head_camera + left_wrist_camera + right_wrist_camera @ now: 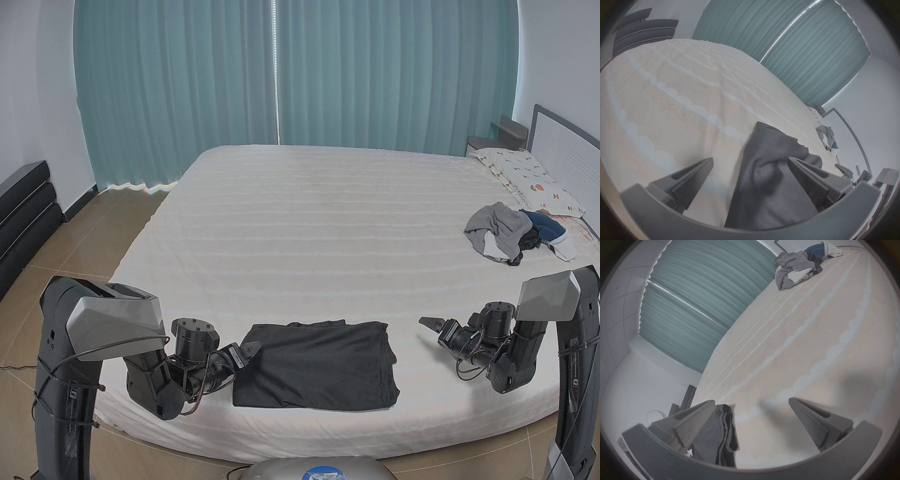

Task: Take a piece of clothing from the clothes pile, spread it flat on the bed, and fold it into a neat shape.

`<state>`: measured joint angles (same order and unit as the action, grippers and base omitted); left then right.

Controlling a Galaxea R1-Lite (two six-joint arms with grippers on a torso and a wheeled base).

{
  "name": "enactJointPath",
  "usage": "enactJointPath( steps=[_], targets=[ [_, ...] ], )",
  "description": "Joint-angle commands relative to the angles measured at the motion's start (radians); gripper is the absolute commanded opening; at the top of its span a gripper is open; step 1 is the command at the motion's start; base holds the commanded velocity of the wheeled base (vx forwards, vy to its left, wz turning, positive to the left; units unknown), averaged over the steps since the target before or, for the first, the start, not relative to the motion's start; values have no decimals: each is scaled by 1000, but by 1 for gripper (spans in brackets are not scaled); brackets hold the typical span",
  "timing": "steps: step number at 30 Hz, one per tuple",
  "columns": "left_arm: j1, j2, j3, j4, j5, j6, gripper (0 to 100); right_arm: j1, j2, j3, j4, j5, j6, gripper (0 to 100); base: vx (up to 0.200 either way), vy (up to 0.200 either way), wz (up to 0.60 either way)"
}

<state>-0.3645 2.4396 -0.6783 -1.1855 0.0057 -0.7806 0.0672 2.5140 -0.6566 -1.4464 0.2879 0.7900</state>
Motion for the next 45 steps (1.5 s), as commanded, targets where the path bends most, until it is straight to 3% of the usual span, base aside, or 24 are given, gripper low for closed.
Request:
enactJointPath(
  steps=[1, 7, 13, 16, 20, 28, 31, 33, 39, 41, 43, 44, 45],
  targets=[
    [33, -37, 6, 0, 0, -15, 100, 2, 3, 0, 1, -1, -3, 100, 0, 0, 0],
    [71, -91, 9, 0, 23, -2, 100, 5, 2, 6, 4, -6, -9, 100, 0, 0, 0],
    [73, -254, 95, -3, 135, 55, 100, 60, -121, 75, 4, -105, -23, 100, 0, 0, 0],
    [71, -330, 126, -2, 155, 72, 100, 74, -202, 114, 15, -108, -31, 100, 0, 0, 0],
    [71, -542, 214, 4, 206, 115, 100, 69, -389, 229, 20, -110, -104, 100, 0, 0, 0],
    [71, -990, 437, 15, 287, 325, 100, 36, -822, 492, 44, -116, -279, 100, 0, 0, 0],
    [71, -1085, 482, 15, 310, 388, 100, 31, -926, 528, 75, -116, -304, 100, 0, 0, 0],
    [71, -1180, 530, 17, 344, 459, 100, 8, -1044, 531, 144, -118, -319, 100, 0, 0, 0],
    [73, -1360, 572, 67, 355, 554, 100, -23, -1288, 519, 371, -116, -414, 100, 0, 0, 0],
    [71, -1508, 566, 192, 372, 586, 100, -23, -1466, 496, 544, -115, -423, 100, 0, 0, 0],
    [71, -1556, 563, 244, 381, 595, 100, -23, -1515, 488, 601, -115, -426, 100, 0, 0, 0],
    [71, -1665, 546, 366, 387, 626, 100, -23, -1624, 479, 733, -113, -449, 100, 0, 0, 0],
    [71, -1673, 543, 376, 387, 629, 100, -23, -1632, 479, 744, -113, -451, 100, 0, 0, 0]
  ],
)
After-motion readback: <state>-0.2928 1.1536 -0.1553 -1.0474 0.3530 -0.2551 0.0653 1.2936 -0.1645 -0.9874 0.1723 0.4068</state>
